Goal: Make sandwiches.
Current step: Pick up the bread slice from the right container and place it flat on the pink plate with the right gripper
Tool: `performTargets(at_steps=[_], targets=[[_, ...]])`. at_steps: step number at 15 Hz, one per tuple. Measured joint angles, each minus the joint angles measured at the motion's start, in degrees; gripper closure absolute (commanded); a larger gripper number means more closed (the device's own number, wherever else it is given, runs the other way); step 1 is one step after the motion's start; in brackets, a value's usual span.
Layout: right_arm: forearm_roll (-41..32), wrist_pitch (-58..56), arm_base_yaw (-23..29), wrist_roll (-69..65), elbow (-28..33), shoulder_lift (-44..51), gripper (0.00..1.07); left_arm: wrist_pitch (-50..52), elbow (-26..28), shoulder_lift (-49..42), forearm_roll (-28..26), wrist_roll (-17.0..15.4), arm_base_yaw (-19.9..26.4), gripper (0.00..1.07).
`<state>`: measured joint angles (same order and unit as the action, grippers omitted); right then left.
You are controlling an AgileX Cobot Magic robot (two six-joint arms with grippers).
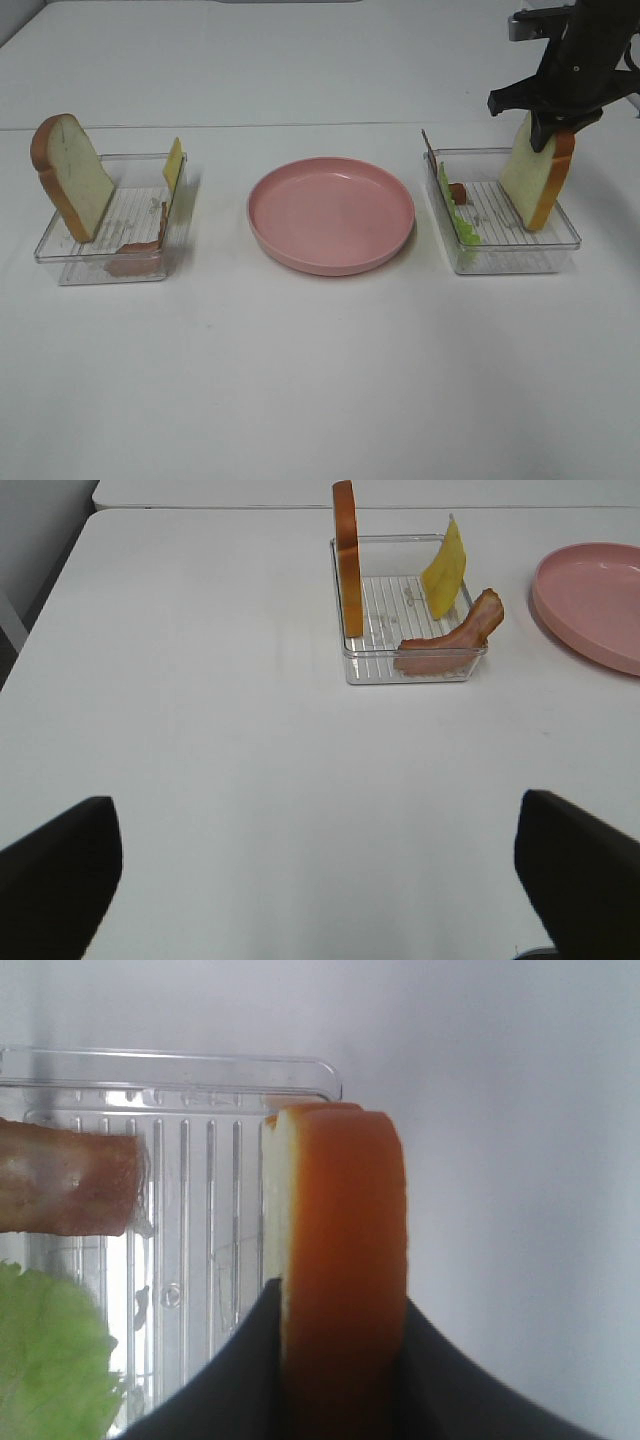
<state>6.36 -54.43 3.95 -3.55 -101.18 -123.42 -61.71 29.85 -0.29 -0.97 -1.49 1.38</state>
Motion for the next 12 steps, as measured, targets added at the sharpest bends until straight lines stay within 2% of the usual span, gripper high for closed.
performTargets(at_steps=[2,6,7,11,12], targets=[[-0.4,-1.72,0.0,0.0,-0.34,1.66,1.07,0.0,0.0,0.0,0.0,0.0,0.0,0.07],[-3.95,-7.85,0.17,1.6,-5.56,9.0,1.07,0.0,0.0,0.0,0.0,0.0,0.0,0.07],[-5.16,-9.22,2.35,2.69,-7.79,12.26,1.07,0.0,0.0,0.0,0.0,0.0,0.0,0.07],[-8.02,-9.51,9.91,2.98,-8.25,13.98,1.07,0.0,0.0,0.0,0.0,0.0,0.0,0.07],[-11.46,-8.48,15.47,2.98,-8.25,13.98,1.07,0.0,0.0,0.0,0.0,0.0,0.0,0.07]])
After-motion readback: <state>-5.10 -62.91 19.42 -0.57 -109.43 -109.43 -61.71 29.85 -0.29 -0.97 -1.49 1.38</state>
